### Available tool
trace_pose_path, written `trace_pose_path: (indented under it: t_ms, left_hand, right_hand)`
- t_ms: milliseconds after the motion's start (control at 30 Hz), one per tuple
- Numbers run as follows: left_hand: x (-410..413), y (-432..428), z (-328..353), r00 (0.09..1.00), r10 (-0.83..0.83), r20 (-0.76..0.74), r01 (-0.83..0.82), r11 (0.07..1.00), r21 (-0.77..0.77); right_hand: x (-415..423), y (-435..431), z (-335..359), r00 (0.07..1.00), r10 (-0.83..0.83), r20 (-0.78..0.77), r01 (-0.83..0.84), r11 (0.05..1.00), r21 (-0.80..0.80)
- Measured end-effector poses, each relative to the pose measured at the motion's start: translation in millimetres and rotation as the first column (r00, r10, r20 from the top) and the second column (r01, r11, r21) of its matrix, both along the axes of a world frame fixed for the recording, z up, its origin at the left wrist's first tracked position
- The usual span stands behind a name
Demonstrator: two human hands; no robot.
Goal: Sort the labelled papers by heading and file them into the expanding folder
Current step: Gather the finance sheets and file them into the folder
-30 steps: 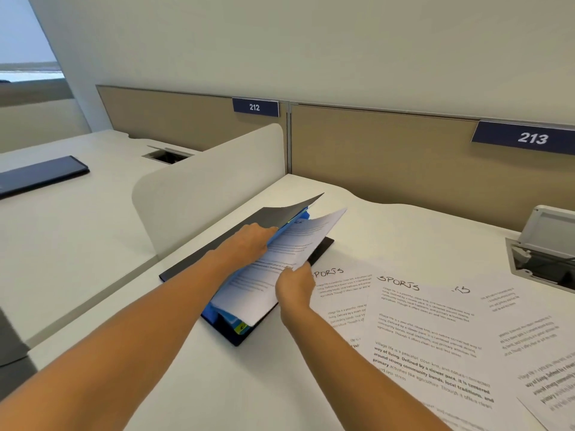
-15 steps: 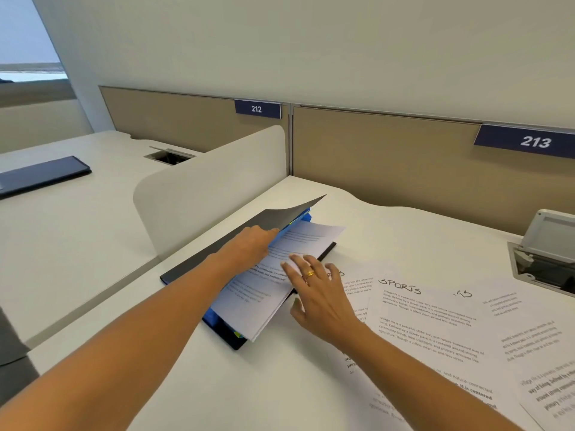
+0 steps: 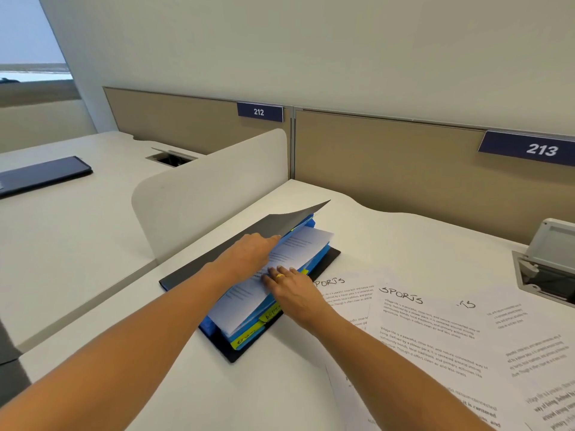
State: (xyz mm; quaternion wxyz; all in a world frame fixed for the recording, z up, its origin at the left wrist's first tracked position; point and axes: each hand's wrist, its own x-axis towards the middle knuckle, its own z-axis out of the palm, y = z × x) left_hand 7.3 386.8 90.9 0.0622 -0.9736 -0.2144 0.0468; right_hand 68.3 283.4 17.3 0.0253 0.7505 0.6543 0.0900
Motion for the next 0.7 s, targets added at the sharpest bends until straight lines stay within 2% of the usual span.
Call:
trace_pose_path:
  t_ms: [200,333,500,700]
  left_hand:
    - [1,-4,-6,0.999,0.025,-0.025,-0.025,1.000,0.001]
    - [0,-1,-15,0.998,0.038,-0.043,-0.037,0.999,0.011]
    - [3,-6,-31,0.993,0.034,-0.117,-0.027,0.998,0.060]
    - [-1,-13,-54,0.998,-0.035,-0.057,0.045,0.979,0.197]
  right_hand:
    - [-7,28,-4,0.996,-0.066,-0.062,0.066,0.998,0.001]
    - [-4,28,-14,0.998,-0.039,-0.042,0.039,0.999,0.007]
    - [9,10,-23,0.998,-0.057,-0.006,0.057,0.998,0.021]
    - [11,-12,-34,0.989,-0.119,-0.083,0.116,0.993,-0.038]
